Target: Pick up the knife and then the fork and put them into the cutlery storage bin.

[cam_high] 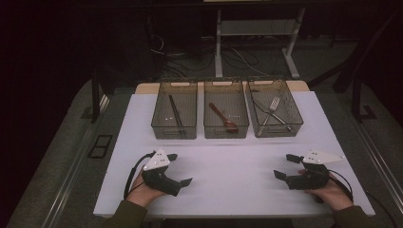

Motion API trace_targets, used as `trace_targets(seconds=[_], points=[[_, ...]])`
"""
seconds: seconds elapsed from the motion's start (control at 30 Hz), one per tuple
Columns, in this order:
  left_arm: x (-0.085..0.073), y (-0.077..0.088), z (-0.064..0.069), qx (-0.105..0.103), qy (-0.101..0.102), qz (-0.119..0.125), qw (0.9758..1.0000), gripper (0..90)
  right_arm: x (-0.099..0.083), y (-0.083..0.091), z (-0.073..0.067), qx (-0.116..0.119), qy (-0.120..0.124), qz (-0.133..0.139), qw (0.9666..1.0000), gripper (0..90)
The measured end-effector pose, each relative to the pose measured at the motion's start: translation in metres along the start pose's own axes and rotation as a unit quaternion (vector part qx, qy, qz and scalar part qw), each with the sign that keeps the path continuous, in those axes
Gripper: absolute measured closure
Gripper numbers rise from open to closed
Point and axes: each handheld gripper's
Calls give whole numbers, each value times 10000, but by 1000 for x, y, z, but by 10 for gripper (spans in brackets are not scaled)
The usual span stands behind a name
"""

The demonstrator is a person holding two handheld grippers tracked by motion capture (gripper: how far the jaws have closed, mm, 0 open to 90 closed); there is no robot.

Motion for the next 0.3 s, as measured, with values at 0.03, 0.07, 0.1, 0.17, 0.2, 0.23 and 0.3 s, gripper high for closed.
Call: trace_targets(seconds=[0.03, 0.07, 0.1, 0.17, 0.2, 0.23, 0.3], points=[[0, 0, 0, -3, 2, -3, 10000, 0, 0, -1, 0, 5, 14, -33, 10000, 162], [0, 0, 0, -5, 3, -6, 10000, 0, 0, -1, 0, 14, 19, -46, 10000, 162], [0, 0, 0, -5, 1, -7, 10000, 0, 0, -1, -1, 27, 14, -39, 10000, 162], [0, 0, 0, -1, 9, 14, 10000, 0, 1, -1, -1, 33, 6, -19, 10000, 162], [0, 0, -1, 2, -3, 9, 10000, 0, 1, 0, -1, 30, 7, -6, 10000, 162], [0, 1, -1, 6, -4, 11, 10000, 0, 1, 0, -1, 34, -2, 4, 10000, 162], [0, 1, -1, 6, 9, 11, 10000, 0, 1, 0, -1, 29, -15, 32, 10000, 162]])
Point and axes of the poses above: each handheld gripper's, and its own axes: y roughly backward along the jaws, x roughly out of its top, z roughly to its right, and after that the axes turned 12 degrees about -z, right-handed
